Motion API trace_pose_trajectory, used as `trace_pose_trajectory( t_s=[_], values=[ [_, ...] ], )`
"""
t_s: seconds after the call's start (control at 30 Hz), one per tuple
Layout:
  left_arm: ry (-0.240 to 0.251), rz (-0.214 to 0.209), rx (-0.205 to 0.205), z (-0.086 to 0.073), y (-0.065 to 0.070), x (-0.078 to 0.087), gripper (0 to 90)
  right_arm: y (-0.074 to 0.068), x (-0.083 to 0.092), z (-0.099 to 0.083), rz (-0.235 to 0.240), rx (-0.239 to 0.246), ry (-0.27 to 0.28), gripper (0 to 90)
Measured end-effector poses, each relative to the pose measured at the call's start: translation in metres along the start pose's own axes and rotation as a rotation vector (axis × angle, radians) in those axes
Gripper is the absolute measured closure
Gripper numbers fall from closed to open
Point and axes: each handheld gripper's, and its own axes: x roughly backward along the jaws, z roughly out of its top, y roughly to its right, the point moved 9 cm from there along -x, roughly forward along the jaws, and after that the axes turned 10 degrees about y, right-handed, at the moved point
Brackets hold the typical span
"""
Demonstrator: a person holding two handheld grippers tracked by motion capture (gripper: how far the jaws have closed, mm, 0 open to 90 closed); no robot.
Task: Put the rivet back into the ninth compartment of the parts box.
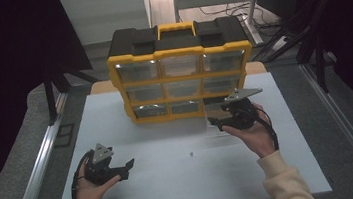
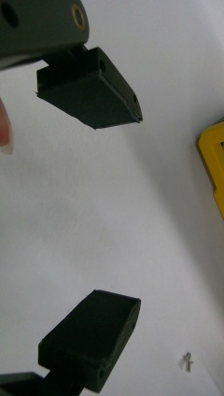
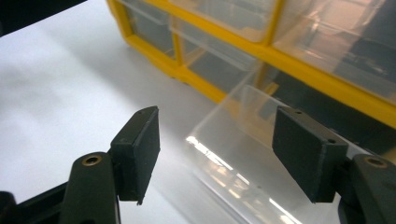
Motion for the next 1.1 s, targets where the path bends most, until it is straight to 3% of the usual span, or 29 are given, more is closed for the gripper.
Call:
trace_pose_trajectory(
  t_s=[0.1, 0.3, 0.77, 1.1],
  values=[
    [-0.001, 0.000, 0.000, 0.000, 0.000, 0.000, 11.9, -0.011, -0.003, -0.001, 0.015, 0.015, -0.010, 32.8],
    [-0.002, 0.001, 0.000, 0.000, 0.000, 0.000, 11.9, -0.018, -0.006, -0.005, 0.031, 0.015, -0.018, 32.5],
    [-0.010, 0.002, -0.004, -0.002, 0.000, -0.003, 11.9, -0.052, -0.016, -0.026, 0.091, 0.042, -0.073, 32.6],
    [-0.006, -0.001, -0.004, -0.001, 0.001, -0.002, 11.9, -0.063, -0.025, -0.036, 0.089, 0.082, -0.120, 32.8]
  ],
)
